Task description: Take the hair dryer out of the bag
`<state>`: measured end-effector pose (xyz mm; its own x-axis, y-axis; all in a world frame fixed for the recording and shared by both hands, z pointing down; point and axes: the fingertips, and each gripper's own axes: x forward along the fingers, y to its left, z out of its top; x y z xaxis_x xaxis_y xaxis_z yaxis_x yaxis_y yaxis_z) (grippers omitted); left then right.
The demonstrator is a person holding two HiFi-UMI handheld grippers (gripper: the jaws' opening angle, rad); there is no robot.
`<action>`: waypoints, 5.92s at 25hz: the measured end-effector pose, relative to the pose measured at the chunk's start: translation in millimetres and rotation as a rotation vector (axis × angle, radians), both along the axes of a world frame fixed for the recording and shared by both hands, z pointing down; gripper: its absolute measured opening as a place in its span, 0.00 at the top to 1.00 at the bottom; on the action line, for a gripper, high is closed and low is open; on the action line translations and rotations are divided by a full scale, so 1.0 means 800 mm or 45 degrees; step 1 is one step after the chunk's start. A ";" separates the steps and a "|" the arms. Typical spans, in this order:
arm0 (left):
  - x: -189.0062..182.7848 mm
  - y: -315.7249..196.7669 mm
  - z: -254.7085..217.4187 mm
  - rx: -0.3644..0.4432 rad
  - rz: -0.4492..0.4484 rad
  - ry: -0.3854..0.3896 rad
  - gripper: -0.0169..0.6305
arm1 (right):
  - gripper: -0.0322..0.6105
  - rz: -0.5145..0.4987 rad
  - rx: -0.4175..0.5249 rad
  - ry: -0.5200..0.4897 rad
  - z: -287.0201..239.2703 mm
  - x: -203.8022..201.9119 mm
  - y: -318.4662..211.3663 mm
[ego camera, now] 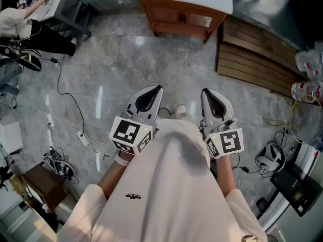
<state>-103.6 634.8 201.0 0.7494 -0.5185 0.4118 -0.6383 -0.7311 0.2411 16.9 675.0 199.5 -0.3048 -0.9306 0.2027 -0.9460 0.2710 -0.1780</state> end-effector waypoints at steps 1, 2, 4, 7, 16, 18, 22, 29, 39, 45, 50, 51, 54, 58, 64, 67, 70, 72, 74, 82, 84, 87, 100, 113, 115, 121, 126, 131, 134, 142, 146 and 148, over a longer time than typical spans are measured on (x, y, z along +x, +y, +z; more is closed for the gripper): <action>-0.005 0.002 -0.002 0.012 -0.019 0.005 0.96 | 0.94 -0.004 -0.001 -0.005 0.004 -0.003 0.000; -0.011 0.005 -0.005 0.022 -0.042 0.007 0.96 | 0.94 -0.018 -0.005 0.012 0.008 -0.008 0.000; -0.023 0.011 -0.009 0.032 -0.078 0.009 0.96 | 0.94 -0.078 -0.009 0.034 0.009 -0.020 0.001; -0.028 0.022 -0.013 0.032 -0.102 0.011 0.96 | 0.94 -0.160 -0.020 -0.103 0.005 -0.025 0.005; -0.037 0.051 0.000 0.010 -0.242 -0.029 0.96 | 0.93 -0.078 -0.083 -0.140 0.027 0.004 0.021; -0.031 0.053 -0.004 0.013 -0.228 -0.030 0.96 | 0.93 -0.080 -0.095 -0.138 0.028 0.008 0.024; -0.031 0.040 -0.006 -0.017 -0.212 -0.004 0.96 | 0.93 -0.109 -0.064 -0.100 0.020 0.000 0.009; -0.037 -0.014 -0.006 -0.014 -0.208 0.048 0.96 | 0.89 -0.114 -0.060 -0.082 0.016 -0.011 -0.041; -0.068 -0.190 -0.012 -0.012 -0.252 0.108 0.96 | 0.89 -0.196 -0.078 0.008 0.002 -0.054 -0.206; -0.099 -0.301 -0.027 0.011 -0.221 0.119 0.96 | 0.89 -0.180 -0.046 0.042 -0.019 -0.079 -0.320; -0.132 -0.386 -0.023 0.021 -0.208 0.136 0.96 | 0.89 -0.137 -0.031 0.063 -0.016 -0.100 -0.403; -0.136 -0.398 -0.019 0.016 -0.194 0.135 0.96 | 0.89 -0.123 -0.034 0.061 -0.013 -0.103 -0.416; -0.139 -0.427 -0.006 -0.009 -0.141 0.113 0.96 | 0.89 -0.085 -0.048 0.058 -0.009 -0.111 -0.449; -0.133 -0.459 0.003 -0.055 -0.107 0.128 0.96 | 0.89 -0.063 -0.095 0.072 -0.008 -0.113 -0.479; -0.107 -0.500 0.023 -0.090 -0.103 0.091 0.96 | 0.89 0.000 -0.137 0.072 0.009 -0.081 -0.520; -0.100 -0.526 0.024 -0.087 -0.137 0.074 0.96 | 0.89 -0.025 -0.139 0.055 0.013 -0.072 -0.551; -0.100 -0.563 0.020 -0.080 -0.167 0.090 0.96 | 0.86 -0.088 -0.136 0.064 0.015 -0.078 -0.599; -0.094 -0.585 0.020 -0.085 -0.171 0.081 0.96 | 0.86 -0.121 -0.124 0.061 0.014 -0.078 -0.629; -0.079 -0.604 0.022 -0.087 -0.161 0.047 0.96 | 0.86 -0.141 -0.111 0.048 0.012 -0.069 -0.650; -0.006 -0.677 0.024 -0.075 -0.169 -0.044 0.96 | 0.86 -0.126 -0.058 0.005 0.018 0.010 -0.733; -0.002 -0.689 0.026 -0.071 -0.175 -0.071 0.96 | 0.86 -0.139 -0.051 0.005 0.023 0.014 -0.748; 0.009 -0.712 0.029 -0.053 -0.192 -0.110 0.96 | 0.93 -0.184 -0.042 -0.024 0.029 0.022 -0.767; 0.061 -0.771 0.042 -0.009 -0.194 -0.222 0.96 | 0.93 -0.211 -0.035 -0.024 0.042 0.076 -0.821; 0.077 -0.806 0.114 -0.004 -0.041 -0.420 0.81 | 0.93 -0.168 -0.123 -0.015 0.092 0.087 -0.832; 0.074 -0.811 0.129 0.004 -0.014 -0.470 0.78 | 0.93 -0.174 -0.138 -0.019 0.101 0.083 -0.835; 0.066 -0.825 0.182 0.000 0.079 -0.596 0.73 | 0.90 -0.204 -0.163 0.014 0.124 0.076 -0.849; 0.065 -0.841 0.234 0.021 0.147 -0.687 0.71 | 0.89 -0.219 -0.184 0.033 0.150 0.069 -0.862; 0.060 -0.853 0.287 0.042 0.199 -0.763 0.70 | 0.89 -0.241 -0.219 0.033 0.172 0.053 -0.863; 0.061 -0.859 0.315 0.035 0.249 -0.802 0.66 | 0.89 -0.251 -0.240 0.032 0.186 0.047 -0.865; 0.056 -0.878 0.345 0.079 0.215 -0.879 0.93 | 0.89 -0.247 -0.271 0.029 0.212 0.044 -0.870; 0.060 -0.880 0.337 0.032 0.204 -0.805 0.94 | 0.89 -0.233 -0.272 0.025 0.215 0.048 -0.871; 0.063 -0.883 0.330 0.024 0.205 -0.777 0.94 | 0.89 -0.234 -0.271 0.024 0.216 0.050 -0.870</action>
